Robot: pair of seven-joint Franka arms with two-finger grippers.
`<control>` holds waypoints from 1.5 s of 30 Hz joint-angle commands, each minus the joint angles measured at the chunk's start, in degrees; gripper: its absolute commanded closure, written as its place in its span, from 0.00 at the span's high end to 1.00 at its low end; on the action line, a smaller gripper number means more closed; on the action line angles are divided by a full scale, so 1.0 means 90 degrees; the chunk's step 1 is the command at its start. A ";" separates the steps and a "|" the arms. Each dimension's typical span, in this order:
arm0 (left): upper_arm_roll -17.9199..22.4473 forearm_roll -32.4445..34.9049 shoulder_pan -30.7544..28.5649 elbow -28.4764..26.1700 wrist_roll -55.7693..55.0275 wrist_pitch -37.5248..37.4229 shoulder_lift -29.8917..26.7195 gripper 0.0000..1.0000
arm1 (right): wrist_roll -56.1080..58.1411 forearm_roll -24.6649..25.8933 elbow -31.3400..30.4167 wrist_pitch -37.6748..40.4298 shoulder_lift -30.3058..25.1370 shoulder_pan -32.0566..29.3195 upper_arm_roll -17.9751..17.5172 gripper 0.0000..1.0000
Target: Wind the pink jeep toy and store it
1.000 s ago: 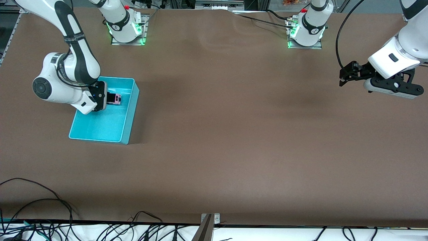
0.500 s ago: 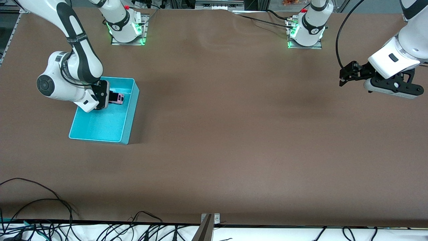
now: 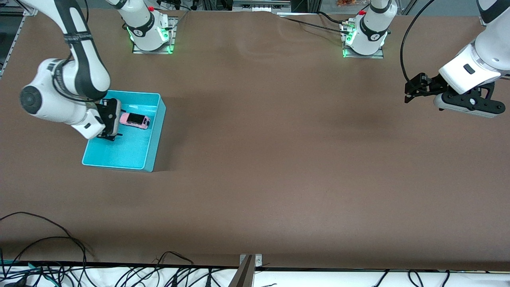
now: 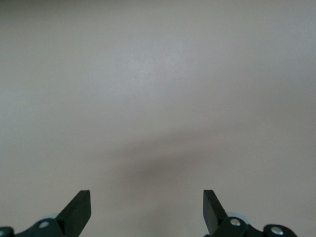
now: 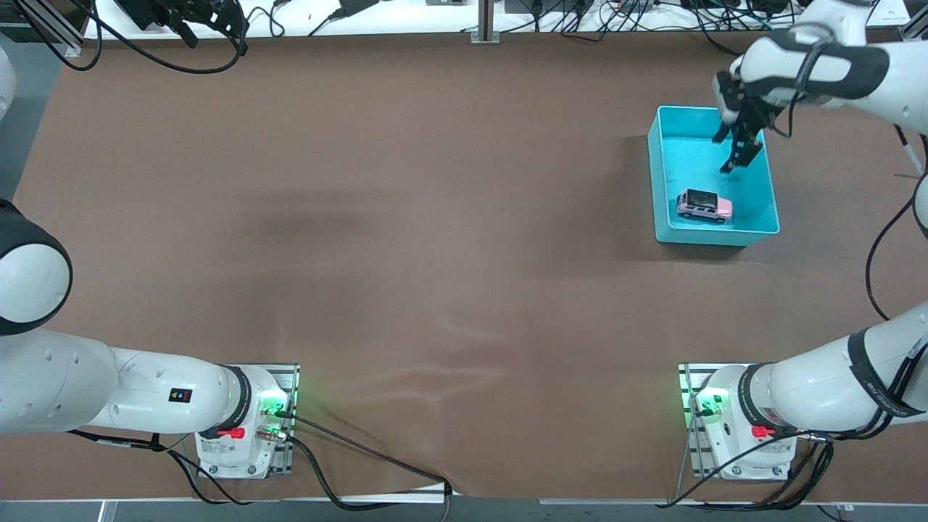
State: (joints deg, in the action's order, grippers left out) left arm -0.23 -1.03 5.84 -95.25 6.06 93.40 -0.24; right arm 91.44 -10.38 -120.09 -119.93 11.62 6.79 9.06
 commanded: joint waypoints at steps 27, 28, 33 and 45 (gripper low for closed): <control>0.0016 -0.0033 0.0024 0.0261 -0.0048 -0.0163 0.0134 1.00 | -0.7882 0.0381 0.3675 0.2388 0.0008 0.0066 0.0019 1.00; 0.0016 -0.0033 0.0034 0.0261 -0.0048 -0.0163 0.0134 1.00 | -0.8107 0.0478 0.3763 0.2436 0.0008 0.0066 0.0019 1.00; 0.0016 -0.0033 0.0005 0.0310 -0.0039 -0.0173 0.0134 1.00 | -0.8685 0.0967 0.4134 0.2681 -0.0011 0.0066 0.0009 1.00; 0.0016 -0.0033 -0.0005 0.0329 -0.0048 -0.0173 0.0173 1.00 | -0.8734 0.1397 0.4457 0.3207 -0.0381 0.0056 0.0058 1.00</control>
State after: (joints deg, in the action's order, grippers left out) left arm -0.14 -1.03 5.82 -94.71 6.06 93.40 -0.16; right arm 13.84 0.88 -81.11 -94.06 10.76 7.29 9.33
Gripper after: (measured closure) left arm 0.000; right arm 0.000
